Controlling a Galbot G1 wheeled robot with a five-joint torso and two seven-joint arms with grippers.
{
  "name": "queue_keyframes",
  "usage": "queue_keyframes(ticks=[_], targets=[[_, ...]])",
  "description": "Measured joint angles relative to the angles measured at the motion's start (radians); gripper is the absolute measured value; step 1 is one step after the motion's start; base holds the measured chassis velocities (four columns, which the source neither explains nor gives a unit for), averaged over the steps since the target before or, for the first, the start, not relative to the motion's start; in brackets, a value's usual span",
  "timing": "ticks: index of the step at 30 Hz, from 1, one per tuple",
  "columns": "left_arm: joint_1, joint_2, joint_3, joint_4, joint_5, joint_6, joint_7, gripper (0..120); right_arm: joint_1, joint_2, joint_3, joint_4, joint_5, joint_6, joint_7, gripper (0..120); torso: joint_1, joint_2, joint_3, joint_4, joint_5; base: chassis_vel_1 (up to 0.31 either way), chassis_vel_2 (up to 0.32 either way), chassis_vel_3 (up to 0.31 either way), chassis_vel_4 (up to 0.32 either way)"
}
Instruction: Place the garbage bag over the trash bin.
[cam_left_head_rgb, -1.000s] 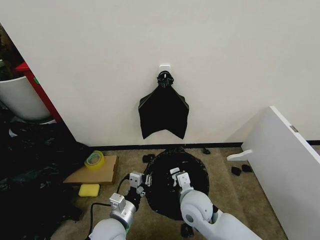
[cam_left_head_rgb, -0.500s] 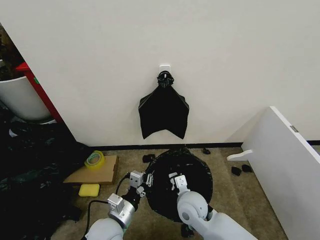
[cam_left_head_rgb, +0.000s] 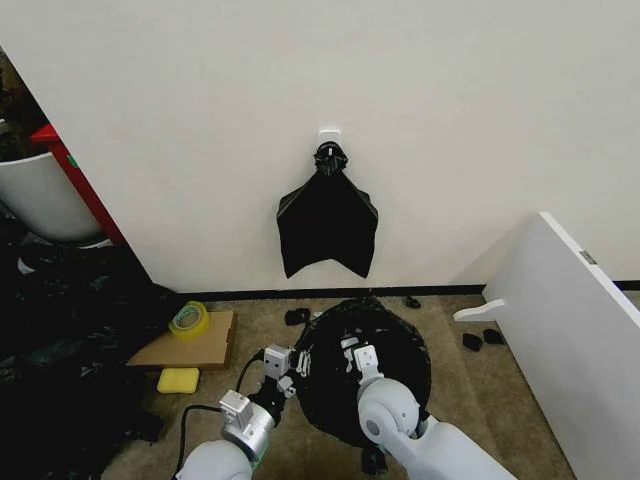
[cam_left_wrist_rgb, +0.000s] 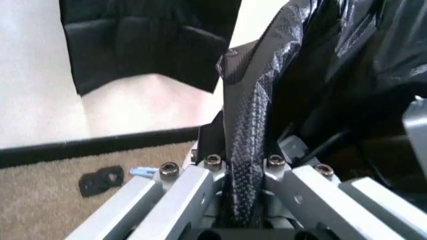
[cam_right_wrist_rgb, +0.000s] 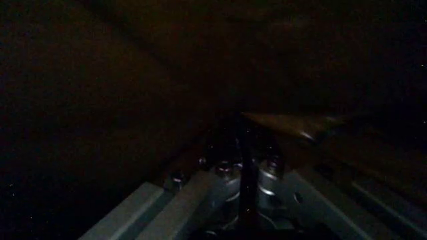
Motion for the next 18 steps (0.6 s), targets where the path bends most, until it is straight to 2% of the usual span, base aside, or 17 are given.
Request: queue_keyframes(ticks=[5, 11, 16, 18], targets=[[0.004, 0.003, -0.001, -0.017, -0.048, 0.033, -0.031, 1, -0.006, -0.006, 0.001, -0.01, -0.037, 0.018, -0.005, 0, 0.0, 0.0, 0.0, 0.0, 0.0, 0.0, 0.0, 0.0, 0.0], [-0.008, -0.011, -0.001, -0.014, -0.09, 0.067, -0.084, 1, -0.031, -0.04, -0.011, 0.084, -0.022, -0.034, -0.003, 0, 0.0, 0.0, 0.0, -0.0001, -0.0004, 0.0, 0.0, 0.0, 0.0], [-0.008, -0.013, -0.002, -0.013, -0.095, 0.071, -0.09, 1, -0.029, -0.037, -0.016, 0.108, -0.023, -0.034, -0.006, 0, 0.0, 0.0, 0.0, 0.0001, -0.0002, 0.0, 0.0, 0.0, 0.0], [-0.006, -0.01, -0.002, -0.014, -0.091, 0.073, -0.089, 1, -0.012, -0.019, -0.016, 0.079, -0.038, -0.021, -0.008, 0, 0.0, 0.0, 0.0, 0.0002, 0.0001, 0.0, 0.0, 0.0, 0.0]])
